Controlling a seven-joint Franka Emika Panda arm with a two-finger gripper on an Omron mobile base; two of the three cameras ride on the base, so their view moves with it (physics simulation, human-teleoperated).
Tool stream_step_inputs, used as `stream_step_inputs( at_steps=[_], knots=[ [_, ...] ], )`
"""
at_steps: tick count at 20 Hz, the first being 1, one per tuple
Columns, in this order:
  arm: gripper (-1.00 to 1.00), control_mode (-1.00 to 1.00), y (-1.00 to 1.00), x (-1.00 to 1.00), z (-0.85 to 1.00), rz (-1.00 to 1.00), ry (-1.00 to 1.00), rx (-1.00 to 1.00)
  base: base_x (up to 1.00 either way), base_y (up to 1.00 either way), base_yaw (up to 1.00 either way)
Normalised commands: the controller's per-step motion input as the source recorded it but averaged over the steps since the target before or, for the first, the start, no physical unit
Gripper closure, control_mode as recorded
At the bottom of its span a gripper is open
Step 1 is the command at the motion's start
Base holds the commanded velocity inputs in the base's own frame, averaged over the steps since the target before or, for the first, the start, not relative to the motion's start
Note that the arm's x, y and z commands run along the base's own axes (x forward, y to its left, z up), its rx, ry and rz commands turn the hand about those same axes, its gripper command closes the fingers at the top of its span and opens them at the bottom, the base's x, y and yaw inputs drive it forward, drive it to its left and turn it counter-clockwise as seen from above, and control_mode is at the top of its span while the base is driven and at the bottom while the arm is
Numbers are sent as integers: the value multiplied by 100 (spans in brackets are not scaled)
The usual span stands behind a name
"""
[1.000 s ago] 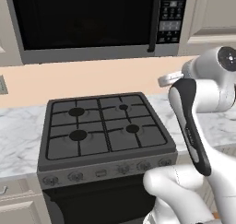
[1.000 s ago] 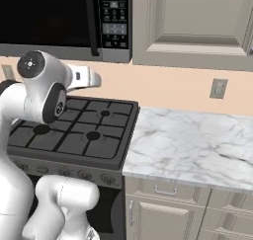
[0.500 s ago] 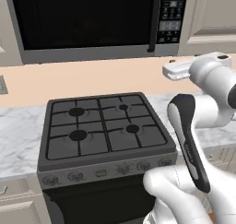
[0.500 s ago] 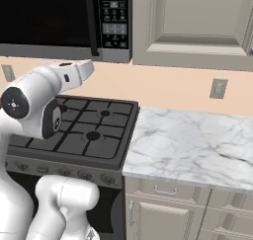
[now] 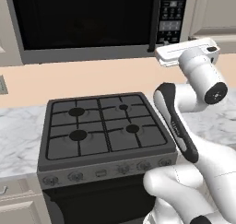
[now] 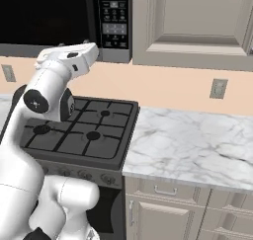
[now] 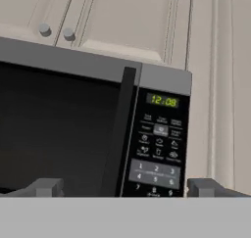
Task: The microwave is finished heating the shrimp and cucumber. Take the bowl containing the food and place it on the dining counter.
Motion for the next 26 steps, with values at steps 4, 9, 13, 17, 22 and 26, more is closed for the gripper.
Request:
stream_step_inputs(
  at_steps=[4,9,13,17,22,26],
  knots=[
    [-100,-100,0,84,42,0,-1,0,0,0,0],
    [-100,-100,0,88,13,0,6,2,0,0,0],
    [-100,-100,0,99,7,0,10,0,0,0,0],
    [-100,-100,3,100,6,0,12,0,0,0,0],
    [100,-100,0,96,3,0,14,1,0,0,0],
    [100,-100,0,53,0,0,9,0,0,0,0]
  ],
)
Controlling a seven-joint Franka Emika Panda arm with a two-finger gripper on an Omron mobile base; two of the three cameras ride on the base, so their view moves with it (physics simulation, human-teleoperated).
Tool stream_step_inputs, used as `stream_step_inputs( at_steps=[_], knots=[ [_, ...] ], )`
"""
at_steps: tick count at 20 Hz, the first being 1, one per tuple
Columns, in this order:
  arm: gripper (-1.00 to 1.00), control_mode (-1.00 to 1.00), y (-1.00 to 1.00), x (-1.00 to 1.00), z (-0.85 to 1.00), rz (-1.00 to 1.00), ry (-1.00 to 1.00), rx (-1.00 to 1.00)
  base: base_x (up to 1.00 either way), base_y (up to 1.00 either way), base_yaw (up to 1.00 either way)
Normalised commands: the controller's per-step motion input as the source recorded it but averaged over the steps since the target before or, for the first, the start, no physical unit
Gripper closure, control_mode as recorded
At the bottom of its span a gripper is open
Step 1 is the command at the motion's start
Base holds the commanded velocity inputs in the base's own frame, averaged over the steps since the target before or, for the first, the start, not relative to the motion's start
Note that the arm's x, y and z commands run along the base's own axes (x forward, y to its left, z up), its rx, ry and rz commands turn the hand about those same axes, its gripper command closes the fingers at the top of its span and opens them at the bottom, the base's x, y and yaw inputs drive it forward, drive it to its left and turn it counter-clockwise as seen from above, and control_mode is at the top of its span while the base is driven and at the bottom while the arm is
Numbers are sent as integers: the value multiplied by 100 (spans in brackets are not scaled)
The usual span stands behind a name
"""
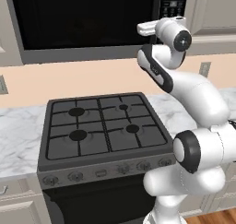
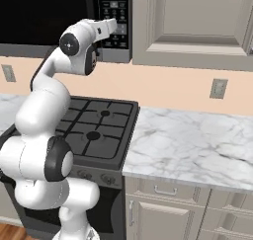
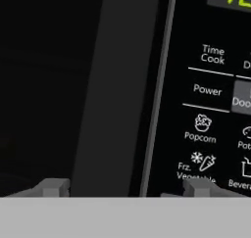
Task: The microwave is finished heating the shrimp and cucumber. Take the bowl containing the food and place it on the dining counter.
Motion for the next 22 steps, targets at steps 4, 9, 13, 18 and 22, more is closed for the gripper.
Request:
stream_step_inputs(
  at_steps=[4,9,13,18,22],
  knots=[
    [100,-100,0,0,0,0,0,0,0,0,0],
    [100,-100,11,-7,1,0,0,1,0,0,0],
    [100,-100,42,-66,30,0,0,4,0,0,0],
    [100,-100,62,-100,78,0,0,4,0,0,0],
    [100,-100,85,-100,97,2,4,1,0,0,0]
  ],
)
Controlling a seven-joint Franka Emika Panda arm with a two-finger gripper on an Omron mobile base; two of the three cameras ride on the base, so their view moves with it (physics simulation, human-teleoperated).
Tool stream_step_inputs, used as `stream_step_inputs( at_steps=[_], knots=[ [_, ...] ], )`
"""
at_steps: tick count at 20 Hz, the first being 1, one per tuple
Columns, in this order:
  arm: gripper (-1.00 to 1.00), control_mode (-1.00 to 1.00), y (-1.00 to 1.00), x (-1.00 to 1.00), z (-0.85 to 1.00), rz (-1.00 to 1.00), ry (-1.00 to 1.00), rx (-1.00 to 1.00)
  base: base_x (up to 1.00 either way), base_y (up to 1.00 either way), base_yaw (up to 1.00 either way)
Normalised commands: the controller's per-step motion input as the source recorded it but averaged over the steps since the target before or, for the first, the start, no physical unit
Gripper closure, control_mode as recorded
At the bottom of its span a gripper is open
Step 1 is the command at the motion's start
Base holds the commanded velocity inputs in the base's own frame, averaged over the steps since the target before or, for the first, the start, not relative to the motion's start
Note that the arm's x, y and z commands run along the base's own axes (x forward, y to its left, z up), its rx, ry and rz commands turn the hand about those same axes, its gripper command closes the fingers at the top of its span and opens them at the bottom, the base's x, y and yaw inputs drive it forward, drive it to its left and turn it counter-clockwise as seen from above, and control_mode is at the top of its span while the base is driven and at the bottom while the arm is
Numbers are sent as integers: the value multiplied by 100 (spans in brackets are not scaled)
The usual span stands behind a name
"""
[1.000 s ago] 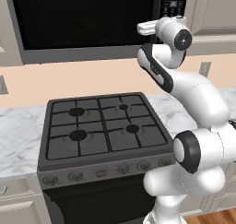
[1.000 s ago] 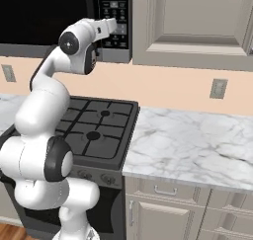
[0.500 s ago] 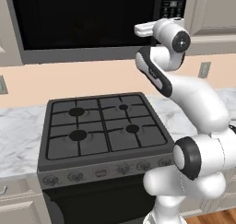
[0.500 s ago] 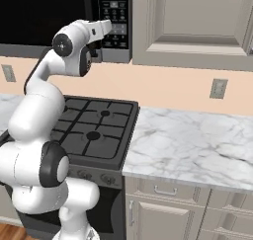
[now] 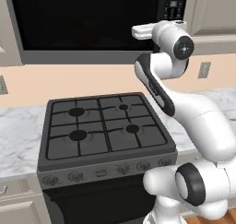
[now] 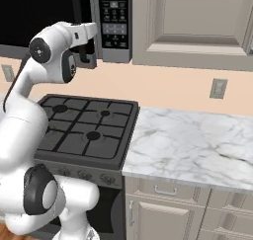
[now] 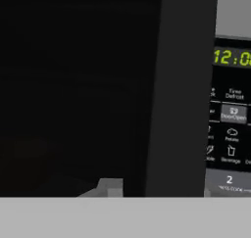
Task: The microwave is finished heating the shrimp and cucumber. Take the bowl containing the food and place it on the dining counter.
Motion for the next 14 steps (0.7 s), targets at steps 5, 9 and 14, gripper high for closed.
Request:
stream_step_inputs(
  at_steps=[5,9,14],
  knots=[
    [100,-100,89,-100,98,6,5,1,0,0,0],
    [100,-100,90,-100,81,8,2,0,0,0,0],
    [-100,-100,92,-100,6,9,-10,-1,0,0,0]
  ],
)
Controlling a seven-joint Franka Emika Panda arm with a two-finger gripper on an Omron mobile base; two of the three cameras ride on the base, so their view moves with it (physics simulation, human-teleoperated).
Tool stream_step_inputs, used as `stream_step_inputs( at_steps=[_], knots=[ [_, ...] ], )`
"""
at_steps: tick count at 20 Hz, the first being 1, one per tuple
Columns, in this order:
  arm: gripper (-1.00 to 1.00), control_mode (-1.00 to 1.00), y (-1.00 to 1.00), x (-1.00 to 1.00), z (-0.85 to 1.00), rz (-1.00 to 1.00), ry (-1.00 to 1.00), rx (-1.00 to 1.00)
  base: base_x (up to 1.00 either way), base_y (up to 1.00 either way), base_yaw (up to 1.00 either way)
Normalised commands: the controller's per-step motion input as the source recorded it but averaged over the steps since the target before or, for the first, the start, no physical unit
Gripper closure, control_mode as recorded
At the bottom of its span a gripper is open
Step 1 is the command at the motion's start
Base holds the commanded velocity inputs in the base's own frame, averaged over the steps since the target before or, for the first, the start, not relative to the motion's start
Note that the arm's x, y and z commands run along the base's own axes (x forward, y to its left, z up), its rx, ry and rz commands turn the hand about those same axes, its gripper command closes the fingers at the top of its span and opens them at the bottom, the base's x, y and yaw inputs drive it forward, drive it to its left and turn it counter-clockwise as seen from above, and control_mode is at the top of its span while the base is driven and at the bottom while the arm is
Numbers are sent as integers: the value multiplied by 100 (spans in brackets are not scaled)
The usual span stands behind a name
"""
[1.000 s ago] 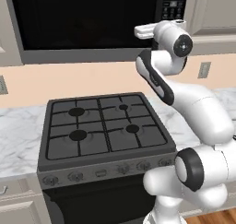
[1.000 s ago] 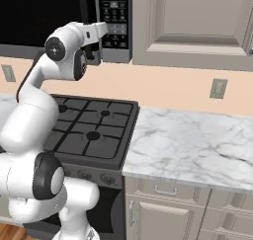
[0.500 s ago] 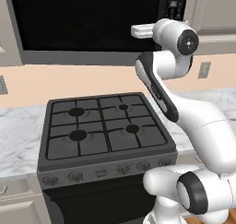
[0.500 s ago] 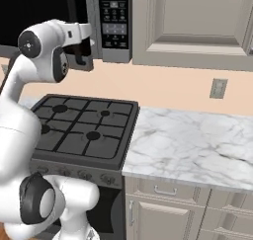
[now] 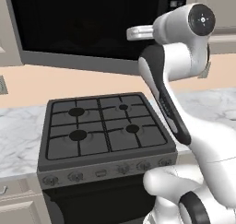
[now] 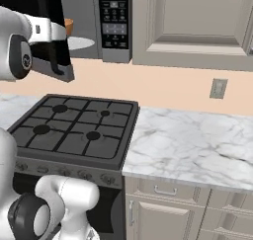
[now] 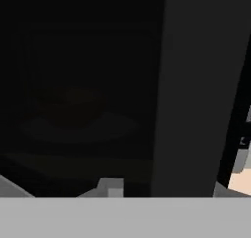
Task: The microwave is finished heating the shrimp and cucumber. Take the bowl containing the food and place it on the dining counter.
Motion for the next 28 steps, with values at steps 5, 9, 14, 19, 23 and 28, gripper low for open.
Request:
stream_step_inputs(
  at_steps=[5,9,14,19,23,28],
  knots=[
    [-100,-100,83,-100,-80,10,-23,-4,0,0,0],
    [-100,-100,59,-100,-43,8,-15,-1,0,0,0],
    [-100,-100,41,-100,0,0,-16,-4,0,0,0],
    [-100,-100,-3,-100,-8,2,-21,-8,0,0,0],
    [-100,-100,-90,-96,1,7,-1,8,0,0,0],
    [-100,-100,-100,-36,11,18,0,35,0,0,0]
  ],
)
